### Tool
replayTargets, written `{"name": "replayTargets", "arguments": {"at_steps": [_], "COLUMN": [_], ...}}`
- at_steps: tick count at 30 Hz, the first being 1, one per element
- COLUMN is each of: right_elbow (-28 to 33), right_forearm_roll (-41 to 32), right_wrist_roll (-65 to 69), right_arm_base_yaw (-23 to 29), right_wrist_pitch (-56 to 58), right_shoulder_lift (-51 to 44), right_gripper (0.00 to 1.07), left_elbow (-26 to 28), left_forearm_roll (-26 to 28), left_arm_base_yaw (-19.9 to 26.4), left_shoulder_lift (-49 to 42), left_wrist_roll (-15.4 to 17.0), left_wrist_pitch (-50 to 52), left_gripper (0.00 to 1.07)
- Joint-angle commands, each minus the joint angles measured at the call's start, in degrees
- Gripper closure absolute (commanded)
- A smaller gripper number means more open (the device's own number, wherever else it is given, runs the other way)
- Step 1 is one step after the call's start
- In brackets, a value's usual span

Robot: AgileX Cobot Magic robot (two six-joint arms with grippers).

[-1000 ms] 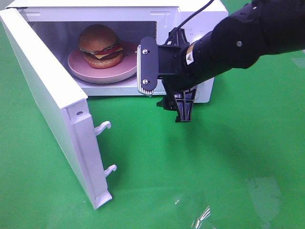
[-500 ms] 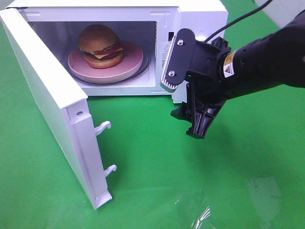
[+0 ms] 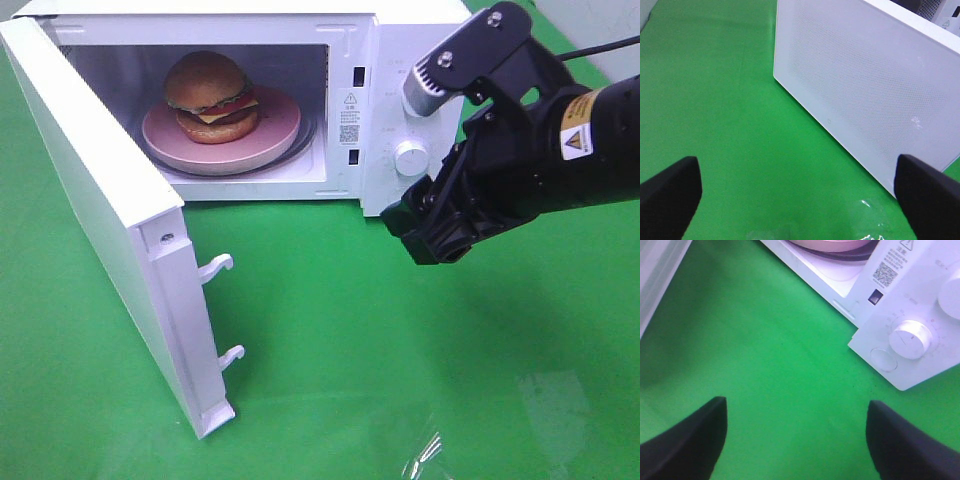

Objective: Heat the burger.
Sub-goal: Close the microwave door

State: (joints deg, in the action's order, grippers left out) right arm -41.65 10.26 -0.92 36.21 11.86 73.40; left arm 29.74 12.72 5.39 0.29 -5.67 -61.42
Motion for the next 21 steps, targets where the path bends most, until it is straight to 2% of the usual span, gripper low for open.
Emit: {"name": "replayTargets", "arguments": {"at_steps": [1, 6, 9, 11, 21], "right_elbow": [0.3, 0.3, 0.3, 0.3, 0.3], "right_forearm_roll": [-0.1, -0.1, -0.2, -0.9, -5.2], "right_wrist_roll": [4.9, 6.9, 6.9, 6.9, 6.9], "right_arm_base_yaw": [-0.1, -0.1, -0.1, -0.1, -0.1], "right_wrist_pitch": [5.6, 17.6, 19.7, 26.3, 36.5], "right_shoulder_lift": [-3.4, -7.4, -7.9, -10.1, -18.0], "right_gripper": [0.32, 0.32, 0.32, 0.32, 0.32], "left_elbow": [-0.2, -0.2, -0.2, -0.2, -0.2], "left_forearm_roll": [0.4, 0.4, 0.4, 0.4, 0.4], "left_arm_base_yaw": [0.2, 0.2, 0.2, 0.2, 0.2], "left_shoulder_lift": [-0.1, -0.1, -0.1, -0.1, -0.1], "left_wrist_roll": [0.1, 0.1, 0.1, 0.1, 0.1], "left_wrist_pitch": [0.5, 0.5, 0.5, 0.5, 0.5], "left_gripper": [0.10, 0.10, 0.10, 0.10, 0.10]}}
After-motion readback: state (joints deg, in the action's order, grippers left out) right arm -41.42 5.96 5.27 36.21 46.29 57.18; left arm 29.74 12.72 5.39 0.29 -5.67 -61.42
